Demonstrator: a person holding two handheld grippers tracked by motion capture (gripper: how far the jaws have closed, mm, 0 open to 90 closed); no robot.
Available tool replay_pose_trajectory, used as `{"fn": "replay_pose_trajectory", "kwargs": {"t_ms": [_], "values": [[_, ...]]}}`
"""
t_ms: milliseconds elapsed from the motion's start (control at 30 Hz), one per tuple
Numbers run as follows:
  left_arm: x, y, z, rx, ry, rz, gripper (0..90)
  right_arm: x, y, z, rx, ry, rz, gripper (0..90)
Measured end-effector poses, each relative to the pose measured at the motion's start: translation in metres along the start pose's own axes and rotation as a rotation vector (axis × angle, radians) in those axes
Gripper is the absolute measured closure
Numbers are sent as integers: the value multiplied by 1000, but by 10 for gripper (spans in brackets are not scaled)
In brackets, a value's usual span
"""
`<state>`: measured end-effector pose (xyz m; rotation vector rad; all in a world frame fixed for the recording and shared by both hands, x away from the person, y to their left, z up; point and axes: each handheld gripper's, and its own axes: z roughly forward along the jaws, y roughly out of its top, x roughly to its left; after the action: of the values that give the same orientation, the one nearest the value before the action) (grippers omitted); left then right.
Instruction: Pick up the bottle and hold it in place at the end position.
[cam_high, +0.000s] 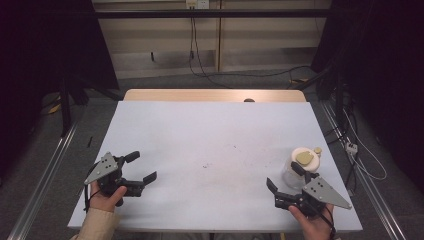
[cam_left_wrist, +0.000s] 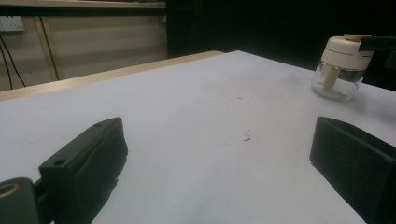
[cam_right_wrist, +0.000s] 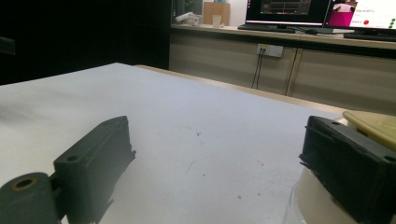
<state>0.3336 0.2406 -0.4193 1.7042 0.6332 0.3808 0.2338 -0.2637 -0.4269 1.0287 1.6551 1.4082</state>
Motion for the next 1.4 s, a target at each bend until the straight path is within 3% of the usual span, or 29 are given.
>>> {"fn": "replay_pose_trajectory", "kwargs": {"t_ms": [267, 667, 767, 867, 1100, 1400], "values": [[0, -1, 0, 10, 3, 6, 35, 0, 4, -1, 8, -7, -15, 80], [-3, -2, 4, 34, -10, 25, 36, -8, 15, -14, -22, -58, -28, 84], [-2, -3, 4, 33, -6, 21, 36, -8, 19, -15, -17, -61, -54, 84], [-1, -3, 5, 39, -8, 25, 36, -11, 21, -17, -9, -70, -46, 83], [-2, -3, 7, 43, -13, 22, 37, -27, 21, -24, 5, -140, -15, 61], [-2, -4, 7, 49, -13, 17, 37, -44, 8, -27, 54, -189, 24, 42]]}}
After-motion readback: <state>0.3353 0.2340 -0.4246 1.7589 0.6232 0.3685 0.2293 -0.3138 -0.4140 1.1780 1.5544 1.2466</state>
